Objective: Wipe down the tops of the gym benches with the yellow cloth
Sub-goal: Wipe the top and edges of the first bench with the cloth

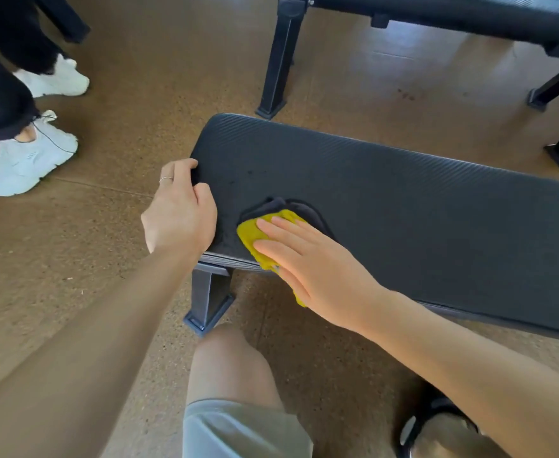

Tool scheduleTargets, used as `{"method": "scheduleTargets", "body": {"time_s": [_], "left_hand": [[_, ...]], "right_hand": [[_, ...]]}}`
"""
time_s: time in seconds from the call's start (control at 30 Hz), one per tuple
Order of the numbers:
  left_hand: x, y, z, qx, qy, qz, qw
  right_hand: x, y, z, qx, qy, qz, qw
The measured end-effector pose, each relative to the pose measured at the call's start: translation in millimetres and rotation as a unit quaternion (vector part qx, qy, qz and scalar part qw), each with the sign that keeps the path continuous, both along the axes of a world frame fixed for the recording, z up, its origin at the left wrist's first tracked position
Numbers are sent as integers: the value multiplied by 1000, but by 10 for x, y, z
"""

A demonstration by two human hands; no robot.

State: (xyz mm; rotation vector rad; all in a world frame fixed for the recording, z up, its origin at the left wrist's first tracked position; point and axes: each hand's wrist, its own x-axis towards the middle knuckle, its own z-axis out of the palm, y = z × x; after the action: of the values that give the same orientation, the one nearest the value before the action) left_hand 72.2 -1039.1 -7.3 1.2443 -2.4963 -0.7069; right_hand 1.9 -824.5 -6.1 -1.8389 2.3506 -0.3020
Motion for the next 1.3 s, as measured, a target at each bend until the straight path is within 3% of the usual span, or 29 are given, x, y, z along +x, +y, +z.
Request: {"method": "scheduleTargets", "body": {"time_s": [0.17,0.43,0.7,0.8,1.0,1.07,1.17,1.3], "left_hand": [[-33,-20,-39,6,6,13,1000],[-21,-42,-63,9,34,28,999],[-11,6,-24,11,14,29,999],[-32,18,-4,10,11,35,999],[-42,75,52,12,6,44,999],[-56,95,53,13,5,51,999],[-78,112,46,3,-1,54,999],[-113,125,46,-3,-10,63,998]], "right_hand": [[18,232,-36,6,45,49,998],[-135,-542,-23,-33,-5,89,995],[-263,98,-13,-6,-5,138,990],[-454,-166,5,-22,-49,111,992],[-1027,-982,23,-66,-49,-98,992],[-816,-862,-31,-91,-17,-68,993],[-406,-412,-80,-89,-43,15,995],[-812,-524,-27,-80,-46,73,993]]}}
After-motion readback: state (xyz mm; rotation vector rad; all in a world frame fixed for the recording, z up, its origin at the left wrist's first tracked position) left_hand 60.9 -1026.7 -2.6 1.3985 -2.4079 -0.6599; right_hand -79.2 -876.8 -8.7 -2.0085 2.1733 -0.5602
